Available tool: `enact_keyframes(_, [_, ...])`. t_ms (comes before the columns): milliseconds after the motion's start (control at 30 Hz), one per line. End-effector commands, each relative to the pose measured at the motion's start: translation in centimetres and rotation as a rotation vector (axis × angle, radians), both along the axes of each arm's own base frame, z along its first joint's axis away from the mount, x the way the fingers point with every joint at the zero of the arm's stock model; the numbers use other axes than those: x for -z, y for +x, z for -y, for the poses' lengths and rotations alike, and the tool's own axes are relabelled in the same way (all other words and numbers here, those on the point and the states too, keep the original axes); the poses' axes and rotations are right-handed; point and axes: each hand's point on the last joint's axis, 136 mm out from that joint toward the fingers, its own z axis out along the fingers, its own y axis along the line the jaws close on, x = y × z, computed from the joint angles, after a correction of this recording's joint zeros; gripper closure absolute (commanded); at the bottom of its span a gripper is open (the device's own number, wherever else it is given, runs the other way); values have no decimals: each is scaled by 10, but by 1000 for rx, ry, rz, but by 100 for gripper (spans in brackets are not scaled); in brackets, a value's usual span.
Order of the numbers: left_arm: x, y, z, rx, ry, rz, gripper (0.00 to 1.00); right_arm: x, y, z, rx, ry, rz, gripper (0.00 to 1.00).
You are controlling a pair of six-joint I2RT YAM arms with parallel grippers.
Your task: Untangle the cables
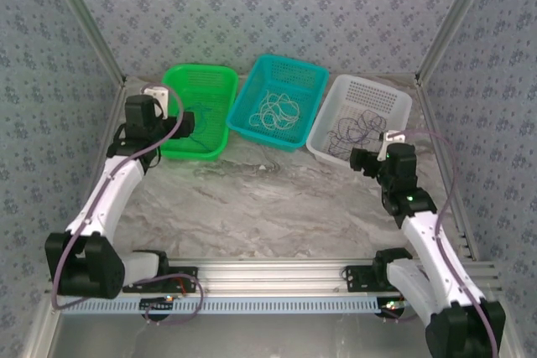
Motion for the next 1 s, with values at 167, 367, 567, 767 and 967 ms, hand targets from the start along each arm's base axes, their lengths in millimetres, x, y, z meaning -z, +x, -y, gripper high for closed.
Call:
enact_keyframes(167, [23,31,12,89,40,111,0,36,44,26,23,-183,157,12])
enact_keyframes(367, [39,33,18,160,62,146,1,66,68,27,-7,-217,126,16])
enact_keyframes(567, [55,39,8,160,-30,179,0,86,77,29,-5,-203,85,14])
enact_keyframes(767, [80,22,-8,104,-57,135,1,99,77,34,-2,-159,93,13])
enact_keyframes(967, [91,-3,-19,41,-33,133,1,101,79,35,-17,-132,84,7])
